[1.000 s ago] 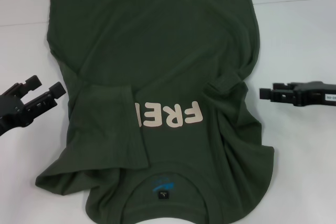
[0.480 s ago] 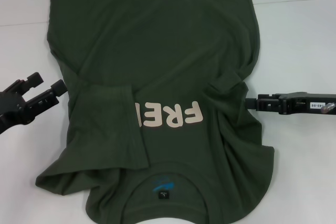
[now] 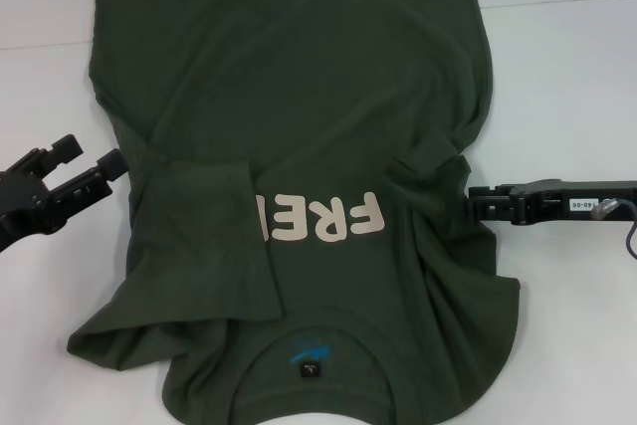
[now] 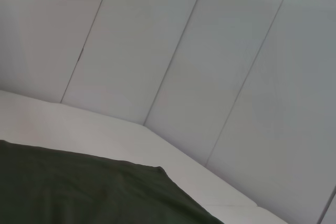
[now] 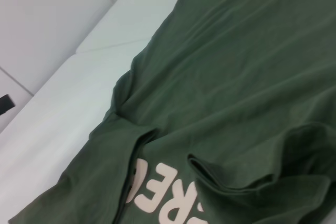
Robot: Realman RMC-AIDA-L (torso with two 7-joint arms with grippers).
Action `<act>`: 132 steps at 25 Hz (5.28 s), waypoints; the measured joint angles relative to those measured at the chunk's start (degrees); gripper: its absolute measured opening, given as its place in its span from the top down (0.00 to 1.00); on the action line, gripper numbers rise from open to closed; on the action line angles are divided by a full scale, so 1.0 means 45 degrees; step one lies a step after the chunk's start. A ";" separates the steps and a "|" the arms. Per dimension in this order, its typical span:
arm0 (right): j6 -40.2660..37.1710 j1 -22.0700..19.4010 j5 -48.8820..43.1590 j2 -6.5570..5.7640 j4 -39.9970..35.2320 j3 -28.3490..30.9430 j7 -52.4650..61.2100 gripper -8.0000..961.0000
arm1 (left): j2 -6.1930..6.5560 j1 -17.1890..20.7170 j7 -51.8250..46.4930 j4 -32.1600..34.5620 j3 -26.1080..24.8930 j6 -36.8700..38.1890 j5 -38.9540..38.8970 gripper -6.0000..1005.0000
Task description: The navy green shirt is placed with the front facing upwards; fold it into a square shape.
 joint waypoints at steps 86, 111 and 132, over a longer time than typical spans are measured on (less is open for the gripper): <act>-0.3052 -0.2167 0.1038 -0.1160 0.0631 0.0314 0.1524 0.27 | 0.0095 0.0033 -0.0038 -0.0032 0.0011 0.0054 0.0090 0.10; -0.1784 -0.1531 -0.0190 -0.0907 0.2627 0.1176 0.1389 0.28 | 0.0095 -0.0027 0.0035 -0.0025 0.0050 0.0115 0.0090 0.10; -0.1978 -0.1762 -0.0206 -0.0830 0.2968 0.1534 0.1620 0.29 | 0.0116 -0.0066 0.0035 -0.0032 0.0039 0.0075 0.0089 0.10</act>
